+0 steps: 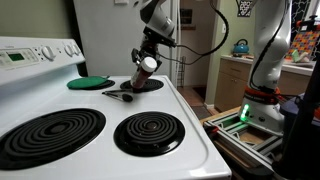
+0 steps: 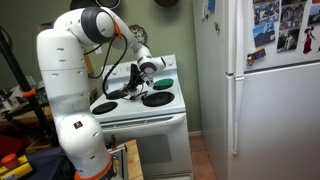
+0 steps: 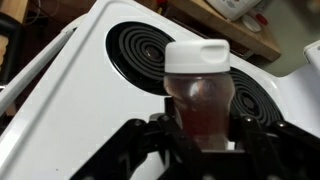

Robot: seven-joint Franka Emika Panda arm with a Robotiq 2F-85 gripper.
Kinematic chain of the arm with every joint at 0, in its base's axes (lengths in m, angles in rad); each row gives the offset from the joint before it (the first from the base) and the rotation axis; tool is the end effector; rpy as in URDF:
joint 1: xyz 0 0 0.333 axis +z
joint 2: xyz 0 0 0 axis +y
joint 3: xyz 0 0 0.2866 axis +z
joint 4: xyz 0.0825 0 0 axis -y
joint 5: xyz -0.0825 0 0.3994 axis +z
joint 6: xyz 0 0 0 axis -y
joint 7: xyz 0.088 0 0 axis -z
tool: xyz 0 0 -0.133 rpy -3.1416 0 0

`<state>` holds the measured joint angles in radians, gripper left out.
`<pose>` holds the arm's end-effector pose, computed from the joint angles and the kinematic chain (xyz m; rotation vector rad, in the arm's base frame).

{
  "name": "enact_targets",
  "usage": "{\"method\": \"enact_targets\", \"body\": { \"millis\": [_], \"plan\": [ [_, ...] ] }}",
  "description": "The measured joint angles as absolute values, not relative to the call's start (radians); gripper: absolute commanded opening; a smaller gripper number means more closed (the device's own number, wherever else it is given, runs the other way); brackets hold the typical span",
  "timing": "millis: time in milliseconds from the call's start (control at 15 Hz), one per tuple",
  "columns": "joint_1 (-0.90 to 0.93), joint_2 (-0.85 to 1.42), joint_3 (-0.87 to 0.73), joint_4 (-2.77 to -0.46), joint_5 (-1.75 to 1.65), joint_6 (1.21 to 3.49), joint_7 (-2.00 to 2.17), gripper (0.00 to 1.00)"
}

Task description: Flip the ketchup bottle over on the stovetop

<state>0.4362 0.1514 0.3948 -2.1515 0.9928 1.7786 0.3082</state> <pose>0.2819 0.4489 0.2884 -2.3412 -0.0410 1.1811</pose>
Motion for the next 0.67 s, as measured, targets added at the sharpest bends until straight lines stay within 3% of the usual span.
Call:
{"method": "enact_targets", "body": {
  "millis": [133, 200, 600, 667],
  "plan": [
    [0.422, 0.152, 0.386, -2.178, 1.054, 1.742, 0.324, 0.22],
    [0.415, 0.153, 0.381, -2.188, 1.086, 1.711, 0.325, 0.47],
    [0.397, 0.156, 0.368, -2.211, 1.143, 1.644, 0.335, 0.47],
    [0.397, 0.156, 0.368, -2.211, 1.143, 1.644, 0.335, 0.22]
  ]
}}
